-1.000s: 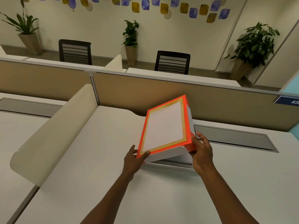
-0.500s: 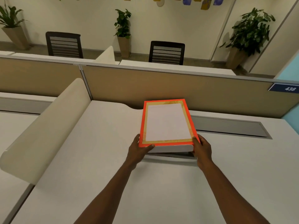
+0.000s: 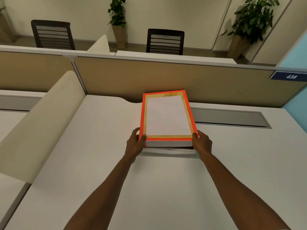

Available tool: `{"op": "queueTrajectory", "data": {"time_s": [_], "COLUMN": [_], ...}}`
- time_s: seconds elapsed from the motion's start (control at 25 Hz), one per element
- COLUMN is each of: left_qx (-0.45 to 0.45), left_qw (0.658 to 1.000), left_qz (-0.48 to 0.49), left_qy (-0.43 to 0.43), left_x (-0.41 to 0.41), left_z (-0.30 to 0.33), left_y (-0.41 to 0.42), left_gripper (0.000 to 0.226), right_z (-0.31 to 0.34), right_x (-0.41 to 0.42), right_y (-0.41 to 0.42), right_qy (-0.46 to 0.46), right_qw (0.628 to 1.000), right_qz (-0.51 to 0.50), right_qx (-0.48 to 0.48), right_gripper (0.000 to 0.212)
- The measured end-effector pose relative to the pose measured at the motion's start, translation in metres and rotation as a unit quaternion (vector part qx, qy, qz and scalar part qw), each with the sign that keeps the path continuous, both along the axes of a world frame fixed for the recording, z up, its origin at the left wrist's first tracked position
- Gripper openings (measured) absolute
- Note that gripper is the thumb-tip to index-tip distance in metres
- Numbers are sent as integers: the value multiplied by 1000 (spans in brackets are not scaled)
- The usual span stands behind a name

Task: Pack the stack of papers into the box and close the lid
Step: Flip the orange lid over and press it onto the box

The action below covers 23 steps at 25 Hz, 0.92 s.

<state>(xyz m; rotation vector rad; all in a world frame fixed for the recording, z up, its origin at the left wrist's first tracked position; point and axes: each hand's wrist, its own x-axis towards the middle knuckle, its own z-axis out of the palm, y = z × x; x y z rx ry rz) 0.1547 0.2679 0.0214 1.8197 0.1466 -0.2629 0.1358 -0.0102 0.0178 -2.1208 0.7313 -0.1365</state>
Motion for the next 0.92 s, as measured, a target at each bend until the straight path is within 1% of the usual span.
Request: {"op": "queueTrajectory", "data": {"time_s": [0.24,0.4,0.56,0.92], "left_qx": [22,19,18,70], "left_qw": [1000,999,999,997], "left_qz": [14,25,30,6], "left_qy": [-8,-11,-6,-9], "left_x": [-4,-10,-11,-14], "left_z": [-9,-13,-15,-29], "left_y": [1,1,5,14], "left_gripper": [51,52,51,53], "right_z": [-5,-10,-16,-33], "right_x": [-8,-13,-17,-28], "right_y": [-4,-4,-6,-2], "right_qy": [32,48,65,75], "right_qw": [998,996,995,991], "right_qz": [-2,4,21,60], "right_qx": [-48,-75,-72,-92], "right_gripper": [43,44,45,42]}}
